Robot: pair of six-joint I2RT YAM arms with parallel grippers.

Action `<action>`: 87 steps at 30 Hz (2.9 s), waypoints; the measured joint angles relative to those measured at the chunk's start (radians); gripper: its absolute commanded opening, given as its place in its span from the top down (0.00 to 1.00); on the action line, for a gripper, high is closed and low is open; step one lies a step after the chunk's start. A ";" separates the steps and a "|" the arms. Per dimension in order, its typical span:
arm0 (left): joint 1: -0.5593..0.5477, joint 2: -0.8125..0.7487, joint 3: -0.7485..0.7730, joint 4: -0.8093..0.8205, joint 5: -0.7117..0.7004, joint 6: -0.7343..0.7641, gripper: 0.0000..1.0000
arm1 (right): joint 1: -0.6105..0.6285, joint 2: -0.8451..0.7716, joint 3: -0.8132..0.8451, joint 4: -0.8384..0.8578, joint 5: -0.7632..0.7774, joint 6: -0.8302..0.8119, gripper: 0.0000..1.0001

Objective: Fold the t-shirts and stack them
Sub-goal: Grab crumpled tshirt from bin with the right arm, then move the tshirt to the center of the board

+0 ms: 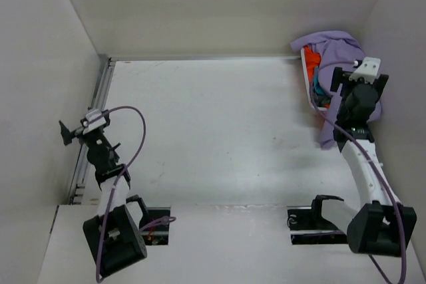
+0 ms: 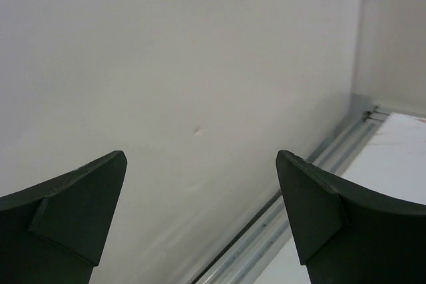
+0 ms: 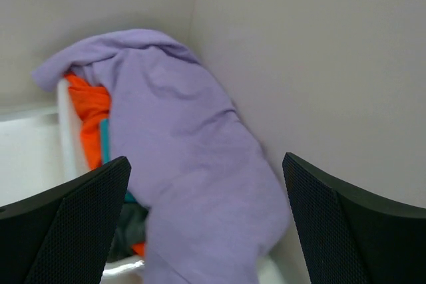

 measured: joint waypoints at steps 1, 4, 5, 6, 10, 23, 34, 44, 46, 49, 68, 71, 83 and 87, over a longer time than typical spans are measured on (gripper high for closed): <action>-0.055 -0.038 0.069 -0.106 0.015 0.033 0.00 | 0.000 0.053 0.085 -0.072 -0.012 0.045 0.00; -0.188 -0.069 0.332 -0.420 0.096 0.075 0.00 | -0.001 0.171 0.208 -0.220 -0.032 0.127 0.00; -0.245 -0.055 0.469 -0.634 0.132 0.066 0.00 | -0.001 0.203 0.223 -0.293 -0.030 0.157 0.03; -0.278 -0.032 0.561 -0.737 0.169 0.057 0.00 | -0.001 0.219 0.227 -0.323 -0.029 0.169 0.07; -0.441 0.069 0.809 -1.079 0.361 -0.018 0.00 | -0.002 0.278 0.229 -0.499 -0.026 0.249 0.34; -0.582 0.119 0.739 -1.450 0.530 -0.088 0.00 | -0.064 0.362 0.230 -0.753 -0.056 0.505 0.50; -0.579 0.121 0.739 -1.450 0.525 -0.087 0.00 | -0.111 0.360 0.230 -0.766 -0.037 0.544 1.00; -0.594 0.144 0.739 -1.450 0.520 -0.078 0.00 | 0.027 0.111 0.390 -0.735 0.211 0.506 1.00; -0.594 0.144 0.740 -1.450 0.518 -0.077 0.00 | 0.074 0.088 0.428 -0.702 0.256 0.469 1.00; -0.594 0.144 0.740 -1.450 0.514 -0.076 0.00 | 0.119 0.083 0.489 -0.639 0.303 0.402 0.99; -0.598 0.144 0.740 -1.450 0.507 -0.070 0.00 | 0.412 0.203 0.904 -0.339 0.378 -0.105 0.99; -0.597 0.143 0.740 -1.450 0.507 -0.070 0.00 | 0.628 0.277 1.116 -0.247 0.365 -0.280 0.99; -0.408 0.130 0.806 -1.418 0.469 -0.066 0.00 | 1.072 0.613 1.559 -0.194 0.220 -0.430 0.97; -0.330 0.117 0.834 -1.401 0.459 -0.062 0.00 | 0.980 0.631 1.485 -0.299 0.174 -0.239 0.83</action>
